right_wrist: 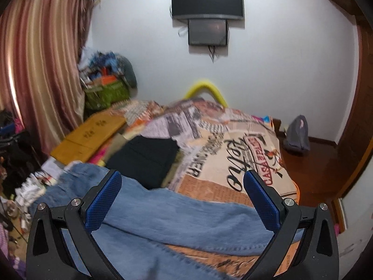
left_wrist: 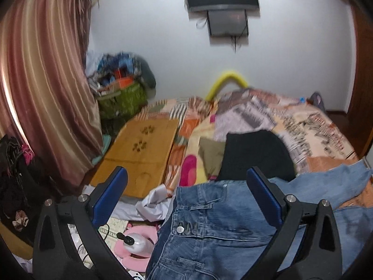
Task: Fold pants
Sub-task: 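Lower both grippers onto the jeans, left at the waistband, right at a leg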
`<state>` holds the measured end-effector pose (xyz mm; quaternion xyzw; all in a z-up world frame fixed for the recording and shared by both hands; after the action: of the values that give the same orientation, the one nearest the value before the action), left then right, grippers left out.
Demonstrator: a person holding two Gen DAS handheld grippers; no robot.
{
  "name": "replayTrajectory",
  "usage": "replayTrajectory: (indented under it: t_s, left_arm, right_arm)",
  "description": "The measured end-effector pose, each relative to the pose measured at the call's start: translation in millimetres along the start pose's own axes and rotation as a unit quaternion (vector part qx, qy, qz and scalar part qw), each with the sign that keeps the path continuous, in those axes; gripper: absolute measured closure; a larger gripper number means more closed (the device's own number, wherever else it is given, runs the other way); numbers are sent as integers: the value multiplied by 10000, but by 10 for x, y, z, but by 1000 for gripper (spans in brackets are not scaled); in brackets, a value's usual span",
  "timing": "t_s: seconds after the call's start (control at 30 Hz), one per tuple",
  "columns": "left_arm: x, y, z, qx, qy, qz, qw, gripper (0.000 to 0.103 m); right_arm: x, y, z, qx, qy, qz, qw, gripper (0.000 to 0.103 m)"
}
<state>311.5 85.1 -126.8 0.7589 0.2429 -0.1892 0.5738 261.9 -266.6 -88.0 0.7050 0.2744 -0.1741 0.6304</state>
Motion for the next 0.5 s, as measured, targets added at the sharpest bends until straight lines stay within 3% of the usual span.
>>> replayTrajectory:
  t_s: [0.17, 0.37, 0.5]
  left_arm:
    - [744, -169, -45, -152, -174, -711, 9972, 1]
    - [1500, -426, -155, -340, -138, -1466, 9885, 13]
    - [1876, -547, -163, -432, -311, -1825, 9818, 18]
  right_arm:
    - [587, -198, 217, 52, -150, -762, 9970, 0]
    - [1308, -483, 379, -89, -200, -1685, 9855, 0]
    - [1675, -582, 347, -233, 66, -2104, 9773, 0]
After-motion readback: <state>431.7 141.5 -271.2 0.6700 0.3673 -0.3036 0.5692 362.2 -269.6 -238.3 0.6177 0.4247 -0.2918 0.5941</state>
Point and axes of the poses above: each gripper's, at about its wrist camera, not at the fingertips, and x roughly the way its jaws point, z to its right, y to its top, the point moved 2 cm from there along x, roughly the way its jaws point, and after that the axes turned 9 degrees about x, right-handed, at the moved point
